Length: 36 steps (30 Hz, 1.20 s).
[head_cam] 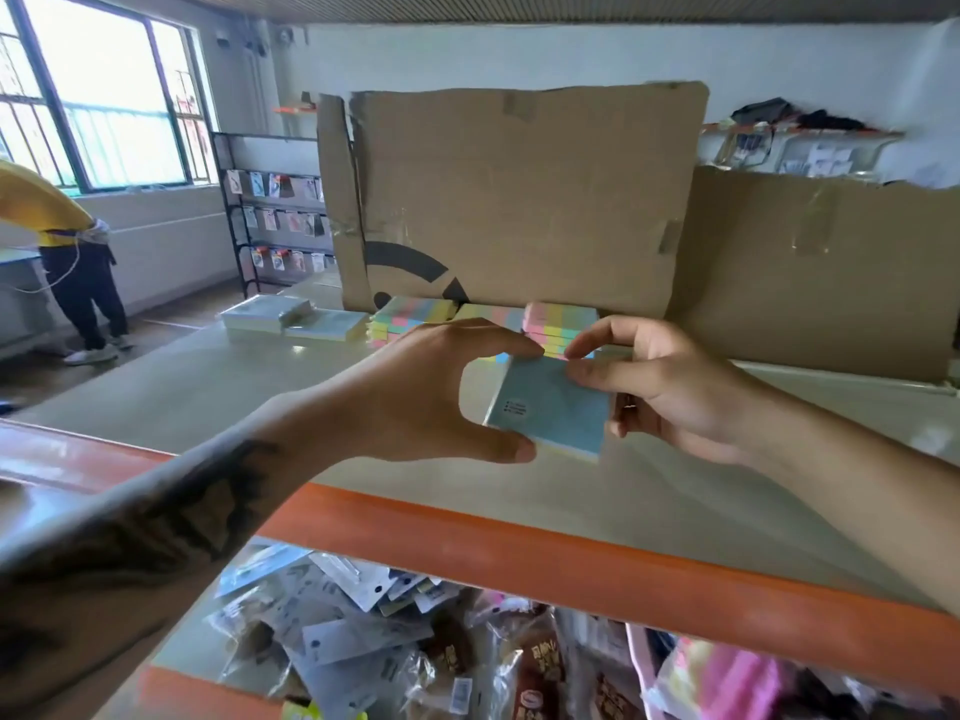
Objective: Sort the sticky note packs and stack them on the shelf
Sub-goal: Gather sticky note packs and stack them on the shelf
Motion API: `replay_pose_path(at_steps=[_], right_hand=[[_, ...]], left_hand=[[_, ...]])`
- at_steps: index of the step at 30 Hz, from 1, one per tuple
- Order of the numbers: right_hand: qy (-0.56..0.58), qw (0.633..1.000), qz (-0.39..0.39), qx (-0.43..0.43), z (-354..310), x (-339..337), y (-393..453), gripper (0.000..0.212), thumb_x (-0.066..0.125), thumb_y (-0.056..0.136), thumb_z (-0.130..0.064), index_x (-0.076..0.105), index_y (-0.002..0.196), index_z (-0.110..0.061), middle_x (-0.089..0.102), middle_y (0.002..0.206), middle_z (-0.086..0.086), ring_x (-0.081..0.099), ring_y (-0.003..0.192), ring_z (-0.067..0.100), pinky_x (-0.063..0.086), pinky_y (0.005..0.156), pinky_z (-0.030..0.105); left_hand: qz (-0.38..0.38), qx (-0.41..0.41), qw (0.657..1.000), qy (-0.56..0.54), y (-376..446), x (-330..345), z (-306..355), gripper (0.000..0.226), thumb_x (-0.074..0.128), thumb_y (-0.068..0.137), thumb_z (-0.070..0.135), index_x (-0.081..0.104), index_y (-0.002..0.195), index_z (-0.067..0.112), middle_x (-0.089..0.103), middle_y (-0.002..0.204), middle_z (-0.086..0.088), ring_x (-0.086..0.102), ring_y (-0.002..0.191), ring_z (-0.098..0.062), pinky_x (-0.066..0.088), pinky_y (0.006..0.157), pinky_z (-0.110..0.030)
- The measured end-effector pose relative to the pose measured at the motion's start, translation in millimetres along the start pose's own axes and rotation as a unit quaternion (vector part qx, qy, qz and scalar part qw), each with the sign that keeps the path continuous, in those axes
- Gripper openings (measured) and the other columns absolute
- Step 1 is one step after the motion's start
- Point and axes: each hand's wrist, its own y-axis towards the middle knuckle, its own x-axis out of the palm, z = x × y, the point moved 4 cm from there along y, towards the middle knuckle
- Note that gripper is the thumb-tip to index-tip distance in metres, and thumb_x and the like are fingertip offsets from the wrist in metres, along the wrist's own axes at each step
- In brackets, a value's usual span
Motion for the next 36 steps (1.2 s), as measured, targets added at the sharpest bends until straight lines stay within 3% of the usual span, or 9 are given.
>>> replay_pose_path(at_steps=[8, 10, 12, 16, 19, 23, 27, 31, 36], right_hand=[[-0.083, 0.996, -0.014, -0.011, -22, 73, 47, 0.038, 0.08, 0.078, -0.037, 0.057, 0.103, -0.021, 0.067, 0.085, 0.013, 0.054, 0.056, 0.017, 0.045, 0.054, 0.035], [-0.17, 0.984, -0.02, -0.04, -26, 92, 61, 0.027, 0.073, 0.092, -0.04, 0.056, 0.11, -0.029, 0.072, 0.085, 0.002, 0.062, 0.064, 0.011, 0.053, 0.07, 0.041], [-0.289, 0.955, -0.02, -0.06, -26, 107, 74, 0.03, 0.059, 0.094, -0.06, 0.049, 0.117, -0.042, 0.071, 0.096, -0.015, 0.065, 0.083, -0.001, 0.048, 0.097, 0.041], [-0.415, 0.908, -0.053, -0.011, -13, 125, 81, 0.058, 0.038, 0.08, -0.087, 0.037, 0.131, -0.058, 0.05, 0.142, -0.025, 0.051, 0.126, -0.006, 0.048, 0.106, 0.034], [-0.499, 0.861, -0.099, 0.027, 4, 132, 78, 0.073, 0.029, 0.077, -0.096, 0.027, 0.142, -0.062, 0.025, 0.155, -0.034, 0.02, 0.147, -0.008, 0.027, 0.122, 0.032], [-0.529, 0.838, -0.116, 0.066, 6, 138, 69, 0.08, 0.017, 0.073, -0.1, 0.014, 0.147, -0.07, 0.0, 0.155, -0.046, -0.004, 0.146, -0.014, 0.01, 0.124, 0.029], [-0.532, 0.836, -0.112, 0.068, 2, 138, 65, 0.08, 0.013, 0.073, -0.101, 0.013, 0.147, -0.071, 0.0, 0.154, -0.049, -0.005, 0.144, -0.02, 0.011, 0.124, 0.027], [-0.537, 0.834, -0.107, 0.066, 5, 138, 63, 0.078, 0.012, 0.075, -0.1, 0.012, 0.147, -0.07, -0.002, 0.157, -0.048, -0.005, 0.145, -0.02, 0.011, 0.124, 0.027], [-0.541, 0.832, -0.109, 0.06, 3, 137, 62, 0.075, 0.022, 0.084, -0.087, 0.016, 0.154, -0.061, 0.001, 0.161, -0.041, -0.004, 0.146, -0.017, 0.008, 0.123, 0.023]], left_hand=[[-0.078, 0.003, 0.993, 0.087, -10, -51, -65, 0.085, 0.084, 0.064, 0.066, 0.047, 0.138, 0.048, 0.048, 0.131, 0.032, 0.044, 0.12, -0.001, 0.037, 0.101, -0.029], [-0.09, -0.002, 0.992, 0.087, -14, -62, -90, 0.079, 0.086, 0.063, 0.063, 0.049, 0.132, 0.047, 0.049, 0.122, 0.032, 0.046, 0.113, -0.001, 0.039, 0.098, -0.029], [-0.083, -0.013, 0.993, 0.078, -15, -78, -123, 0.075, 0.087, 0.062, 0.062, 0.052, 0.126, 0.046, 0.052, 0.119, 0.031, 0.05, 0.11, -0.002, 0.042, 0.095, -0.029], [-0.052, -0.056, 0.995, 0.058, -3, -111, -201, 0.067, 0.092, 0.064, 0.048, 0.06, 0.121, 0.039, 0.06, 0.118, 0.021, 0.055, 0.109, -0.006, 0.04, 0.088, -0.015], [-0.046, -0.073, 0.995, 0.052, 17, -121, -248, 0.062, 0.093, 0.065, 0.043, 0.064, 0.119, 0.034, 0.062, 0.117, 0.012, 0.054, 0.11, -0.01, 0.04, 0.084, -0.023], [-0.072, -0.082, 0.993, 0.047, 46, -110, -284, 0.063, 0.093, 0.064, 0.048, 0.065, 0.119, 0.033, 0.061, 0.116, 0.008, 0.054, 0.114, -0.015, 0.044, 0.096, -0.034], [-0.104, -0.077, 0.99, 0.057, 64, -90, -299, 0.072, 0.09, 0.061, 0.058, 0.064, 0.122, 0.031, 0.061, 0.115, 0.007, 0.056, 0.11, -0.019, 0.047, 0.1, -0.038], [-0.136, -0.075, 0.986, 0.053, 69, -81, -310, 0.086, 0.07, 0.038, 0.086, 0.067, 0.11, 0.039, 0.064, 0.107, 0.02, 0.059, 0.106, -0.013, 0.048, 0.099, -0.041], [-0.178, -0.087, 0.979, 0.052, 66, -78, -315, 0.102, 0.067, 0.028, 0.099, 0.066, 0.112, 0.042, 0.065, 0.111, 0.025, 0.06, 0.11, -0.005, 0.047, 0.1, -0.034]])
